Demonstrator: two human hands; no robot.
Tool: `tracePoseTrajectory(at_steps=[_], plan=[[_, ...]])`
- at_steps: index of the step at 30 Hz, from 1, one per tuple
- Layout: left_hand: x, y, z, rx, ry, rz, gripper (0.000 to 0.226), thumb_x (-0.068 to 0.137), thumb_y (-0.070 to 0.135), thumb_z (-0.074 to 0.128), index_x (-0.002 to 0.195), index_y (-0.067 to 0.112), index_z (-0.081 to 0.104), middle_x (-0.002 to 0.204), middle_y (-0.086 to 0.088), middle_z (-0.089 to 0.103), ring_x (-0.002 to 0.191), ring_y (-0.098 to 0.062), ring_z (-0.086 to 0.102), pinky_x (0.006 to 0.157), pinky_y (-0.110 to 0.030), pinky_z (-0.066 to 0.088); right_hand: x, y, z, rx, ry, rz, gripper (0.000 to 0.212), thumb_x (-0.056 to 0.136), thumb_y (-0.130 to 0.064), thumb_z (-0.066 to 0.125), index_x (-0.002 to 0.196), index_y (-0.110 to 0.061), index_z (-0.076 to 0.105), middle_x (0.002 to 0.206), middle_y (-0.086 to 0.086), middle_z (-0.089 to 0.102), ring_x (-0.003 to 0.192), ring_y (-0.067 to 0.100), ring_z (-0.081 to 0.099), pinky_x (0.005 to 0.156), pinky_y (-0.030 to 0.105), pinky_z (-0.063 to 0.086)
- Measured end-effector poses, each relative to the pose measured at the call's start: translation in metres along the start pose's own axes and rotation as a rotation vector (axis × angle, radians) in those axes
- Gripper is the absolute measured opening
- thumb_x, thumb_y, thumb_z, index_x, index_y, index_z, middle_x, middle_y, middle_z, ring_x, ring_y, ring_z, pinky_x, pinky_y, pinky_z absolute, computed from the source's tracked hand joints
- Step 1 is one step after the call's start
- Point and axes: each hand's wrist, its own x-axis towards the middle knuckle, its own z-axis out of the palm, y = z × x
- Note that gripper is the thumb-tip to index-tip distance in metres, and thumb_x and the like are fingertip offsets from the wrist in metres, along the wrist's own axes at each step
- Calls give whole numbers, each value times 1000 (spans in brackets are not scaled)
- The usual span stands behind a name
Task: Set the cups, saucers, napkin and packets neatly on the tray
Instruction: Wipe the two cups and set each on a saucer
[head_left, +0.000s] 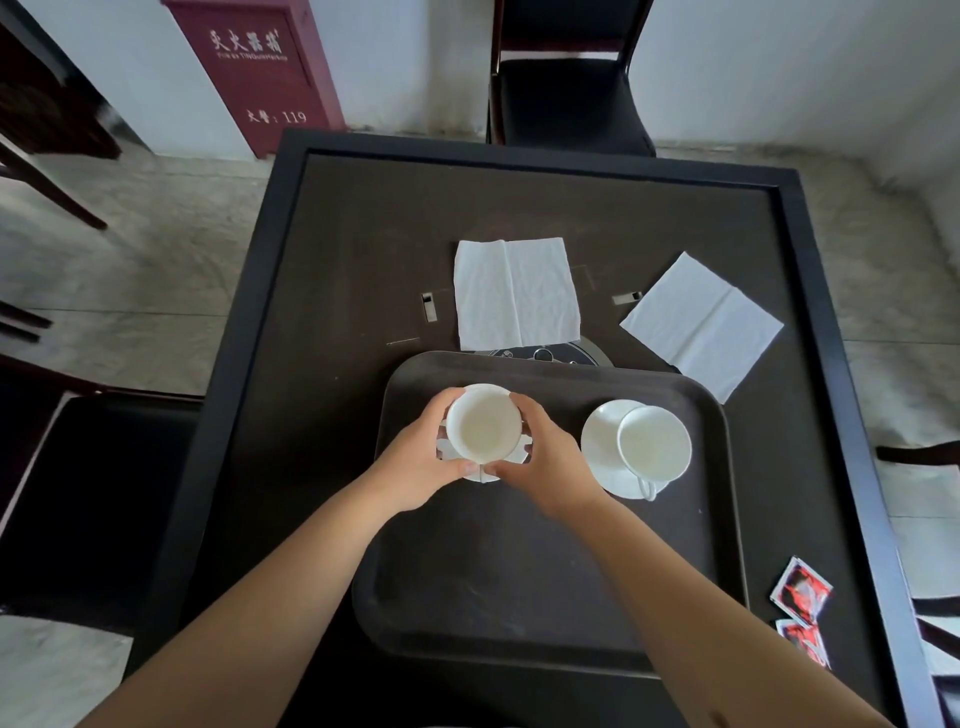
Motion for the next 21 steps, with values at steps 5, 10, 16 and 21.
tracePoseTrajectory(at_steps=[5, 10, 16, 21], plan=[[0, -3, 3, -72, -18, -6, 82, 84, 12, 75, 144, 43, 28, 141, 16, 42, 128, -13, 45, 107, -43, 43, -1, -2, 0, -6, 8, 5, 85, 69, -35, 82, 139, -41, 33, 125, -23, 53, 112, 2, 49, 87, 16, 39], [0, -5, 5, -102, -43, -47, 87, 87, 10, 71, 149, 42, 21, 146, 13, 39, 132, -16, 43, 109, -44, 41, -4, -6, -1, 5, 20, 9, 83, 69, -39, 80, 137, -44, 34, 121, -26, 52, 108, -1, 49, 78, 9, 35], [-5, -1, 4, -42, -92, -118, 102, 86, 31, 73, 152, 46, -3, 153, 17, 26, 142, -12, 29, 117, -43, 27, -12, -14, -8, -29, -58, 46, 99, 69, -42, 81, 146, -40, 20, 131, -19, 48, 122, 7, 46, 92, 24, 37], [-27, 5, 10, 223, 76, -56, 94, 87, 49, 64, 153, 39, -2, 163, 15, -3, 149, -13, 4, 113, -33, 13, -33, -12, -22, -192, -46, 4, 107, 76, -45, 78, 155, -27, 8, 161, -8, 21, 144, 13, 25, 108, 28, 27]])
